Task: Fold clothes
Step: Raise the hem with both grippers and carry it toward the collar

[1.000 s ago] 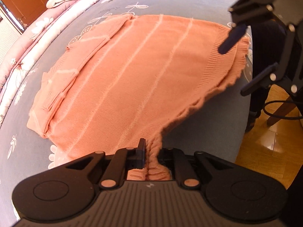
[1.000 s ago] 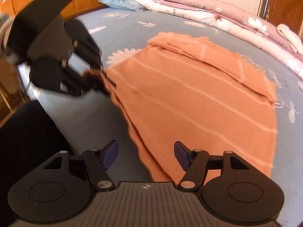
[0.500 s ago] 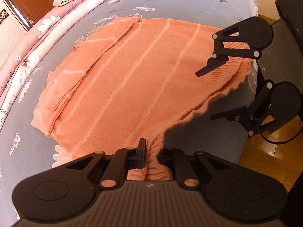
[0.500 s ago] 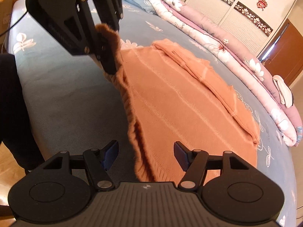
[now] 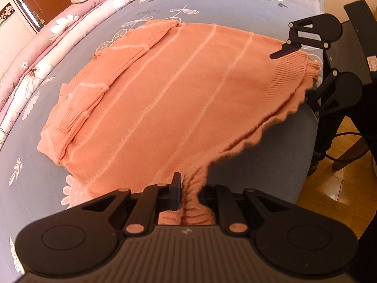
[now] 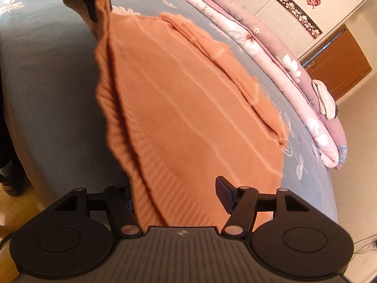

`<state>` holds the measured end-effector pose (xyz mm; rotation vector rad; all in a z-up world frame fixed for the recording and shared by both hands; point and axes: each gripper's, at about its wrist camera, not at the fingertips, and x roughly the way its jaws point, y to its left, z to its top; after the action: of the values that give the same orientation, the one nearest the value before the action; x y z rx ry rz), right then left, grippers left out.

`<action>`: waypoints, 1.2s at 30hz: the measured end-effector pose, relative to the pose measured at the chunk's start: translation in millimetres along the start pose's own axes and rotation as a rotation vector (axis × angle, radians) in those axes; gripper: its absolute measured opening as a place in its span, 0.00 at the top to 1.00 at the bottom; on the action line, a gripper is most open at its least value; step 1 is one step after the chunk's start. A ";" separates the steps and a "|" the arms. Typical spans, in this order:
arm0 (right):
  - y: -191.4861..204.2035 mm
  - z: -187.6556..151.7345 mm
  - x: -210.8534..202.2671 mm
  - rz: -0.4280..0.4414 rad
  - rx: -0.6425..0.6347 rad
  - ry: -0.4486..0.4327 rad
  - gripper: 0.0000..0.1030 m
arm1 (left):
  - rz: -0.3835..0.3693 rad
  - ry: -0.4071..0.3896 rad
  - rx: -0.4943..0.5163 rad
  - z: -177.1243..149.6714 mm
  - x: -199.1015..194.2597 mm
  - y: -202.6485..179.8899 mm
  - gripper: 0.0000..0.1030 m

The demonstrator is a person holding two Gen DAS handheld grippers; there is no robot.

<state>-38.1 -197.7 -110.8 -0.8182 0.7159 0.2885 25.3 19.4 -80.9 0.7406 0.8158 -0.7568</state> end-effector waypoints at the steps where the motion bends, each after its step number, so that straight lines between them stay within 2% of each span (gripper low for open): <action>1: -2.5 -3.7 -0.5 -0.008 0.000 0.006 0.34 | 0.001 0.000 -0.001 -0.5 0.0 0.4 0.90; 9: -6.0 -24.7 -8.6 -0.050 -0.094 0.032 0.34 | -0.004 0.009 -0.001 -4.9 -1.2 -0.7 0.88; 20: -25.5 -39.8 -5.8 -0.009 -0.156 0.063 0.33 | -0.005 0.019 0.006 -8.1 -2.9 -4.2 0.88; 25: -17.6 -38.2 -4.5 -0.047 -0.201 0.077 0.34 | -0.013 0.029 0.008 -10.5 -1.1 -6.2 0.88; 26: -15.9 -37.6 -4.0 -0.036 -0.213 0.078 0.41 | -0.014 0.030 0.007 -11.0 -1.1 -6.3 0.88; 27: -14.5 -36.9 -3.4 -0.021 -0.223 0.079 0.55 | -0.014 0.031 0.006 -11.3 -0.8 -6.3 0.88; 28: -13.1 -36.1 -2.8 -0.006 -0.234 0.080 0.63 | -0.015 0.032 0.004 -11.7 -0.7 -6.2 0.88; 29: -12.3 -34.9 -1.8 0.016 -0.235 0.087 0.76 | -0.015 0.034 0.004 -12.0 -0.7 -6.1 0.87; 30: -11.4 -33.9 -0.3 0.032 -0.240 0.094 0.83 | -0.015 0.035 0.003 -12.1 -0.9 -6.3 0.87; 32: -8.7 -32.3 1.9 0.051 -0.265 0.107 0.90 | -0.015 0.037 0.002 -12.3 -1.0 -6.8 0.87; 36: -12.2 -27.4 2.6 0.059 -0.247 0.120 0.92 | -0.013 0.046 0.012 -13.7 -0.1 -10.2 0.90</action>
<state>-43.0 -226.4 -118.5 -1.0567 0.8284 0.3889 12.1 25.2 -90.1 0.7666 0.8586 -0.7595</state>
